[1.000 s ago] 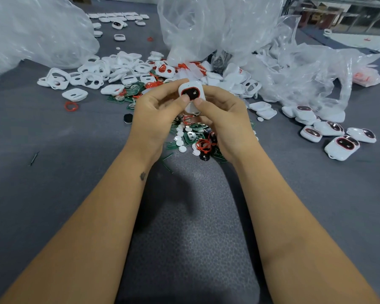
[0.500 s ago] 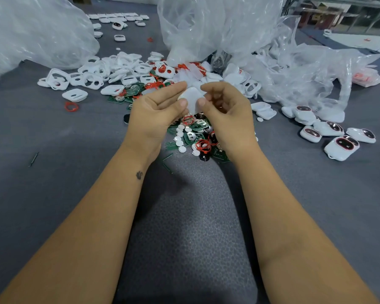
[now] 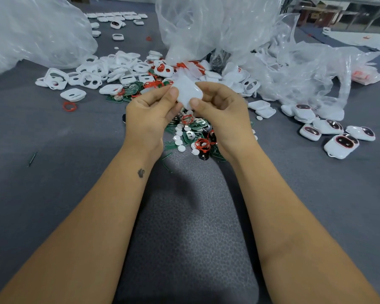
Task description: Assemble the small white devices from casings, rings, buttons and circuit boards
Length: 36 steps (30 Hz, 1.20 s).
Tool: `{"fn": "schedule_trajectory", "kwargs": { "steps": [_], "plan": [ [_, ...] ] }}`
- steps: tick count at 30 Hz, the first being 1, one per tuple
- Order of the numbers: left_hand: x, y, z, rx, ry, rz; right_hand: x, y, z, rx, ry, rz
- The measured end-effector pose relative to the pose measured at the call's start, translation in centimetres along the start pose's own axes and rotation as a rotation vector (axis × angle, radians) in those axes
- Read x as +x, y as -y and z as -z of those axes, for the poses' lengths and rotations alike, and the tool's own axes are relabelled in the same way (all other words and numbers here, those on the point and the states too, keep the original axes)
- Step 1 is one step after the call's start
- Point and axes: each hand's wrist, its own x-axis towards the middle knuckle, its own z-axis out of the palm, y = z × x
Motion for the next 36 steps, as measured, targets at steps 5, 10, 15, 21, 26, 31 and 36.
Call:
{"fn": "schedule_trajectory", "kwargs": {
  "steps": [5,10,15,21,26,31,36],
  "plan": [
    [0.0,-0.2,0.0,-0.012,0.062,0.033,-0.1,0.0,-0.2,-0.058,-0.052,-0.021],
    [0.3,0.1,0.3,0.233,0.069,-0.002,-0.1,0.1,0.0,-0.178,0.004,-0.025],
    [0.4,0.8,0.6,0.35,0.077,-0.134,-0.2,-0.1,-0.3,-0.317,0.006,-0.006],
    [-0.7,0.8,-0.9,0.364,0.059,-0.192,-0.9,0.1,0.2,-0.339,-0.026,0.034],
    [-1.7,1.9,-4.8,0.402,0.128,-0.061,-2.1,1.2,2.7,-0.4,-0.184,0.025],
    [-3.1,4.4,-10.4,0.439,0.299,0.098,-3.5,3.1,8.4,-0.47,-0.433,-0.031],
    [-5.1,6.8,-13.3,0.46,0.42,0.149,-3.6,4.5,14.7,-0.436,-0.799,-0.069]
  ]
}}
